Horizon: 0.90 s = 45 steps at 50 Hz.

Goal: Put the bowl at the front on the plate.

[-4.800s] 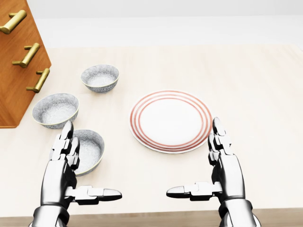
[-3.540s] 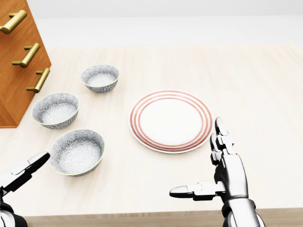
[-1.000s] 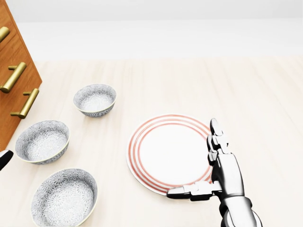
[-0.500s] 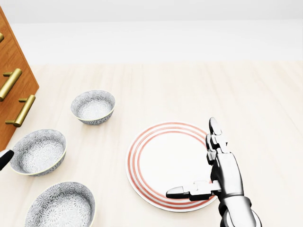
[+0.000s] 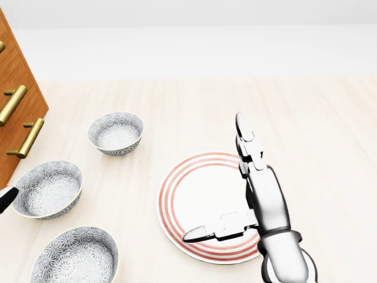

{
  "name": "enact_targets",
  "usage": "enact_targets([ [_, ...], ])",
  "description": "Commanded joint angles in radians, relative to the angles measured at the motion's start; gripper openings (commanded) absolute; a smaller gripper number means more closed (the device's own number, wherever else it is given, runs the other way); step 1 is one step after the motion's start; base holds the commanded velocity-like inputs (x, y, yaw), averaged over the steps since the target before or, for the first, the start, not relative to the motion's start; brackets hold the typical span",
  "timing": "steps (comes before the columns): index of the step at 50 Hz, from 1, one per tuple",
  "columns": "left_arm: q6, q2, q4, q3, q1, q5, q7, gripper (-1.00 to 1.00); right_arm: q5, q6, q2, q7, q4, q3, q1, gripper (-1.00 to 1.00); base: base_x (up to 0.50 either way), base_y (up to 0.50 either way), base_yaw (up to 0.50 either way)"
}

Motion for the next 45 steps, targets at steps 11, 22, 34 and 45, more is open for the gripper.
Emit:
enact_targets([
  [11,-0.001,0.004,0.018,-0.004,-0.005,0.005,0.0,1.0,-0.425,0.0,0.03,0.157,-0.169,0.18,-0.087,1.0,0.0,0.0,0.0],
  [22,0.023,0.003,-0.01,0.003,0.0,-0.006,0.0,1.0,-0.689,0.0,0.053,0.319,-0.141,0.196,-0.147,1.0,0.0,0.0,0.0],
  [34,0.025,0.001,-0.014,0.007,-0.001,-0.027,0.0,1.0,-1.099,0.0,0.083,0.506,-0.068,0.174,-0.169,1.0,0.0,0.0,0.0],
  [45,0.023,0.002,-0.003,0.003,-0.005,-0.016,0.0,1.0,-1.341,0.0,0.091,0.634,-0.128,0.182,-0.158,1.0,0.0,0.0,0.0],
])
